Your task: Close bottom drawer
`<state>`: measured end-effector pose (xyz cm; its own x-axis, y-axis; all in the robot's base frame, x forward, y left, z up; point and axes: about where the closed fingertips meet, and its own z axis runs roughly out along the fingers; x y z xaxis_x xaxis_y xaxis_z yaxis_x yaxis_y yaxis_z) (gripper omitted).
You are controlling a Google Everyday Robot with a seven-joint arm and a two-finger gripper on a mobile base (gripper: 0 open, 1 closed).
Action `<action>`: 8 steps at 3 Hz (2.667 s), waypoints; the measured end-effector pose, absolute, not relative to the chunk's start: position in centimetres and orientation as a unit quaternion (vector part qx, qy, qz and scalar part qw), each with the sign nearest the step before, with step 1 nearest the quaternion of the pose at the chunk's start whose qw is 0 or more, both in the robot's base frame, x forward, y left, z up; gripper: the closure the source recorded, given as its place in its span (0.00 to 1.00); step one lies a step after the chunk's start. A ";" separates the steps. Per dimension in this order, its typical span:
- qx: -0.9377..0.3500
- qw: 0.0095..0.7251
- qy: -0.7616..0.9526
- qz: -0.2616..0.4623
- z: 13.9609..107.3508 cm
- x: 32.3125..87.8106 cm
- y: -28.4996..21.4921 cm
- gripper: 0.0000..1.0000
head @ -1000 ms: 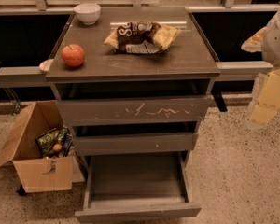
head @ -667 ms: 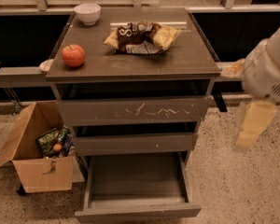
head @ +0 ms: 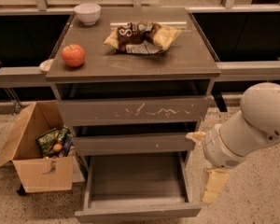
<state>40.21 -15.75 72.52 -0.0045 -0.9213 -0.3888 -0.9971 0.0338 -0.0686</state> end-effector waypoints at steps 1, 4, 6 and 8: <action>-0.689 0.163 0.697 0.115 71.6 40.2 -15.4 0.00; -0.746 0.119 0.641 0.136 56.7 40.6 -12.7 0.00; -0.755 0.105 0.619 0.187 45.9 39.7 -11.8 0.00; -0.752 0.099 0.619 0.204 44.2 38.8 -11.4 0.00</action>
Offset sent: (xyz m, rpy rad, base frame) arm 0.0135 0.0151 -0.1134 -0.0379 0.0468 0.1062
